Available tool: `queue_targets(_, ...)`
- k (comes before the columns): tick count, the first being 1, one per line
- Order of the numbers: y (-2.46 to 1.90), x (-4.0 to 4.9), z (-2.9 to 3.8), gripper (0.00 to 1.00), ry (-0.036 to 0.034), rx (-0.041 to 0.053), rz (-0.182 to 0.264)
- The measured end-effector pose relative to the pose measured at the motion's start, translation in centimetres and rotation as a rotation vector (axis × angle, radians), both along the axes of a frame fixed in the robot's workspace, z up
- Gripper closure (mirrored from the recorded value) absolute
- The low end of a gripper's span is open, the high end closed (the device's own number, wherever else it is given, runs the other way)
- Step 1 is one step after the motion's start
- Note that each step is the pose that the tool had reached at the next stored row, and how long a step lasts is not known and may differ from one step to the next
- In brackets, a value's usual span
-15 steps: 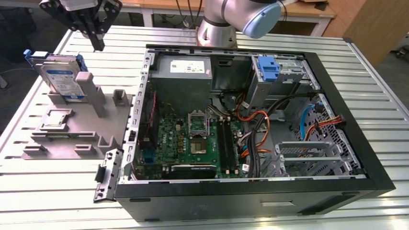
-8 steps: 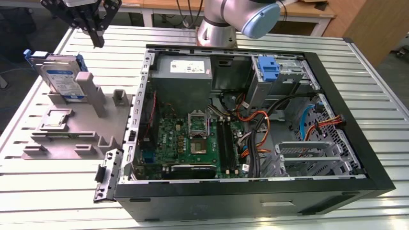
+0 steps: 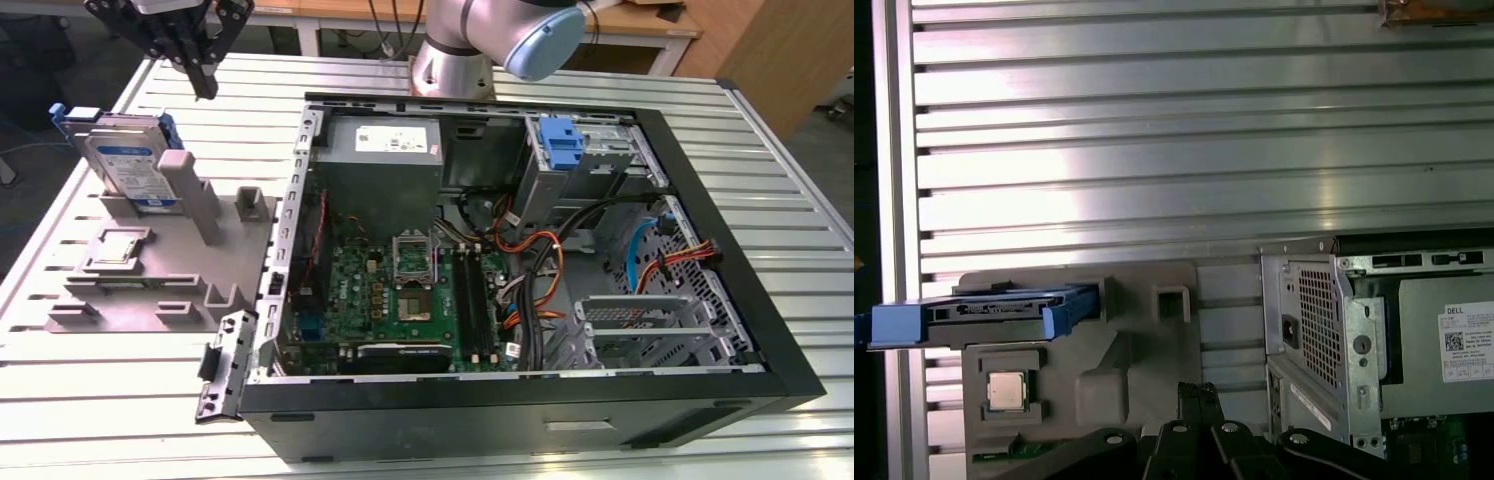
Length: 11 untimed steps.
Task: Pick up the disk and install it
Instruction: 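Reach for the disk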
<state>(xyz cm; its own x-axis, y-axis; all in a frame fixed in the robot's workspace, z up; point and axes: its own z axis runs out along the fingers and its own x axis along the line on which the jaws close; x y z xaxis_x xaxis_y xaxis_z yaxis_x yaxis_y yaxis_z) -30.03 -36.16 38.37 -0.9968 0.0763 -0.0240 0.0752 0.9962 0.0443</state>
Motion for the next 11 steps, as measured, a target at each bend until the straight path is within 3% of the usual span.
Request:
queue_targets(7, 0.31, -0.16, -0.02, 0.9, 0.0, 0.0, 0.0)
queue_targets(11, 0.53, -1.11, -0.08, 0.9, 0.0001, -0.0001, 0.0)
